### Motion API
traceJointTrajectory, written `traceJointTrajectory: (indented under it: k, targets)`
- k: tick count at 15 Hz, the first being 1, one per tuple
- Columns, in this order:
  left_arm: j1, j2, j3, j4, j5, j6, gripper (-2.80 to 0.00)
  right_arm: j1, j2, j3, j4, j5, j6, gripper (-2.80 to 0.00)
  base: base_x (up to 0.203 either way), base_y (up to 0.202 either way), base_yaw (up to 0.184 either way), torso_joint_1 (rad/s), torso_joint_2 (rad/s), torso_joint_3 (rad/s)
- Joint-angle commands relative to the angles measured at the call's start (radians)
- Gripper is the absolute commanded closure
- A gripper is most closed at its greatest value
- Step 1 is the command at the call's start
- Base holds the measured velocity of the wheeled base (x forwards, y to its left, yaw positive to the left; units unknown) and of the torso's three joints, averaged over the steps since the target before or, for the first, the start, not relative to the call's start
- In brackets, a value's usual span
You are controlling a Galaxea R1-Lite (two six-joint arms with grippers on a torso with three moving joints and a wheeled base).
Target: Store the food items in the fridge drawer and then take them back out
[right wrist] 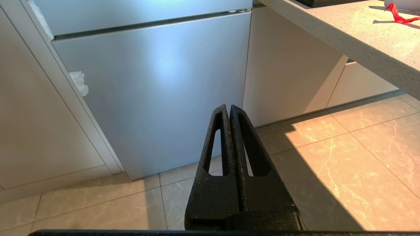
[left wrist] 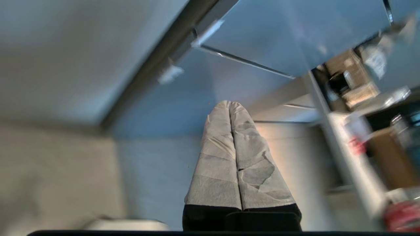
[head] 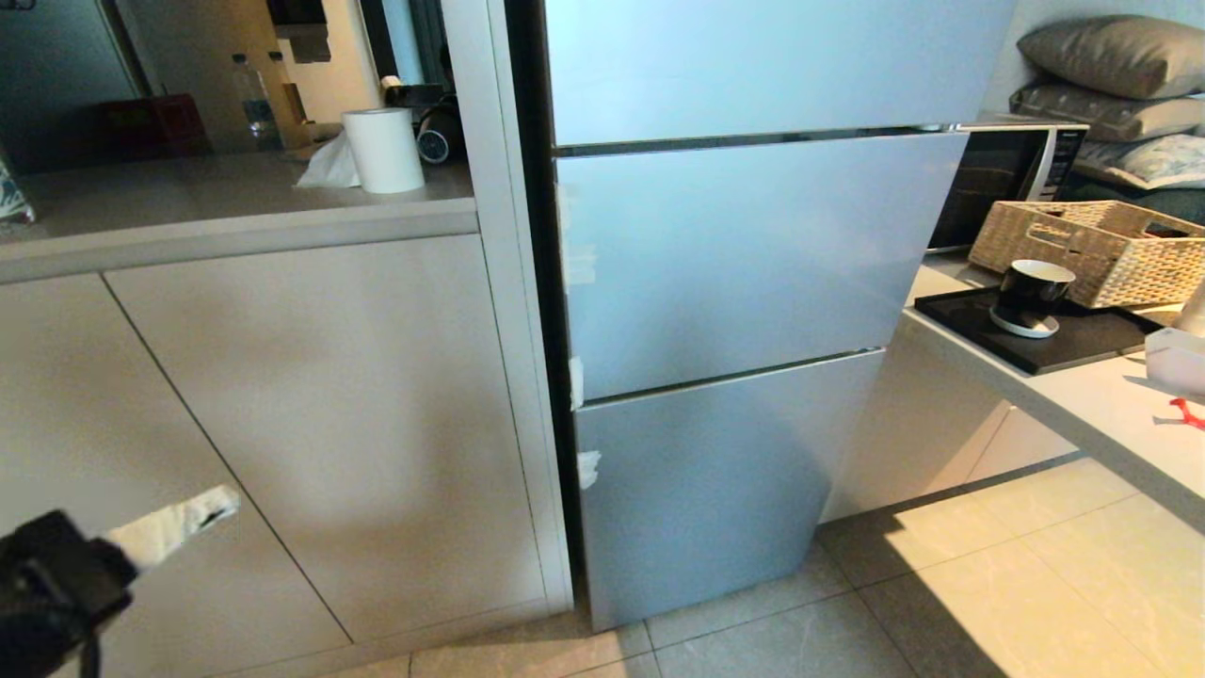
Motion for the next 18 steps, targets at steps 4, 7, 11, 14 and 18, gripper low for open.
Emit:
traceJointTrajectory:
  k: [4,7,11,14,18]
  targets:
    - [-0.017,0.592,-0.117,-0.323,-0.027,-0.178,0.00,0.000,0.001,0.000,0.000,0.000,0.001,0.00,0.000,0.000,0.000,0.000,0.00,0.000]
    - [-0.049,0.801,-0.295,-0.536,-0.057,-0.270,0.00,0.000,0.001,0.000,0.000,0.000,0.001,0.00,0.000,0.000,0.000,0.000,0.00,0.000]
    - [-0.109,0.970,-0.610,-0.602,-0.066,-0.366,0.00,0.000,0.001,0.000,0.000,0.000,0.001,0.00,0.000,0.000,0.000,0.000,0.00,0.000]
    - [-0.154,1.127,-0.808,-0.628,-0.065,-0.387,0.00,0.000,0.001,0.000,0.000,0.000,0.001,0.00,0.000,0.000,0.000,0.000,0.00,0.000]
    - [-0.199,1.277,-1.004,-0.676,-0.053,-0.390,0.00,0.000,0.001,0.000,0.000,0.000,0.001,0.00,0.000,0.000,0.000,0.000,0.00,0.000]
